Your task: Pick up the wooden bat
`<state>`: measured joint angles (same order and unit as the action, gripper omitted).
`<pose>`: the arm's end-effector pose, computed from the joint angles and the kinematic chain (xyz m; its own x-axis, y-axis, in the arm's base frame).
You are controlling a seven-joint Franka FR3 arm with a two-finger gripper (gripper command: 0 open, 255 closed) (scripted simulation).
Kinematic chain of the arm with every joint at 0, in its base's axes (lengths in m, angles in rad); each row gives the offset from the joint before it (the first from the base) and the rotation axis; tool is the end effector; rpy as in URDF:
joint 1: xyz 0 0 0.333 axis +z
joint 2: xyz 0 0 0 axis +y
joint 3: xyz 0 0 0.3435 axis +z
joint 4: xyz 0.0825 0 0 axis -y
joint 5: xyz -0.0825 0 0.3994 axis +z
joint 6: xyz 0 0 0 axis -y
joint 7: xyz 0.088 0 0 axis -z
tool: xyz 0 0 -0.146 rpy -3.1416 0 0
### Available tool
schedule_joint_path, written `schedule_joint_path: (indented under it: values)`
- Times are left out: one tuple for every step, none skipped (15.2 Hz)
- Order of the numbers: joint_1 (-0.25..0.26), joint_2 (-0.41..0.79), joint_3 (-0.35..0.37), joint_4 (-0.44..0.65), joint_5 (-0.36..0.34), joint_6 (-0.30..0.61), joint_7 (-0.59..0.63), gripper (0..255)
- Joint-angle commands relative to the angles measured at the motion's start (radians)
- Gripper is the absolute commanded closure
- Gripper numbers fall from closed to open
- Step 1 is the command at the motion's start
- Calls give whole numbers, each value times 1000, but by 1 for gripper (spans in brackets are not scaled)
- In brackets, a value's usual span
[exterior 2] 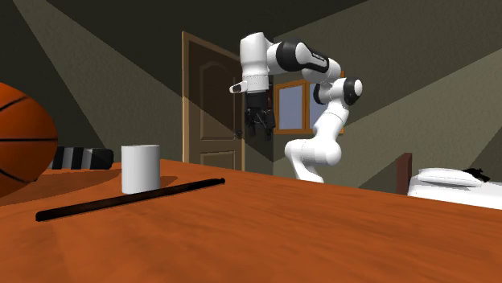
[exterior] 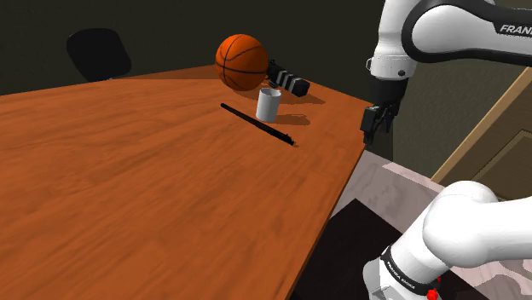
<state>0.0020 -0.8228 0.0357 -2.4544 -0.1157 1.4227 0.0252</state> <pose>0.2642 -0.0062 0.5255 0.9790 -0.0216 -0.2026 0.0084 -0.9892 0.1463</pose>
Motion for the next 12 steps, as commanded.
schedule_joint_path:
  values:
    - [0, 0, 0, 0, 0, 0, 0, 0]
    - [4, 33, 1, 9, 4, 31, 0, 0]
    - [7, 66, 1, 18, 8, 61, -1, 0]
    - [11, 100, 2, 29, 12, 89, -2, 0]
    - [14, 134, 3, 42, 16, 117, -3, 0]
    - [18, 168, 4, 55, 19, 144, -4, 0]
    - [21, 202, 5, 70, 23, 170, -6, 0]
    - [25, 237, 7, 85, 26, 195, -8, 0]
    - [28, 271, 8, 102, 30, 219, -10, 0]
    - [31, 306, 10, 120, 33, 242, -12, 0]
    - [34, 340, 12, 139, 36, 264, -14, 0]
    - [38, 374, 13, 160, 39, 284, -16, 0]
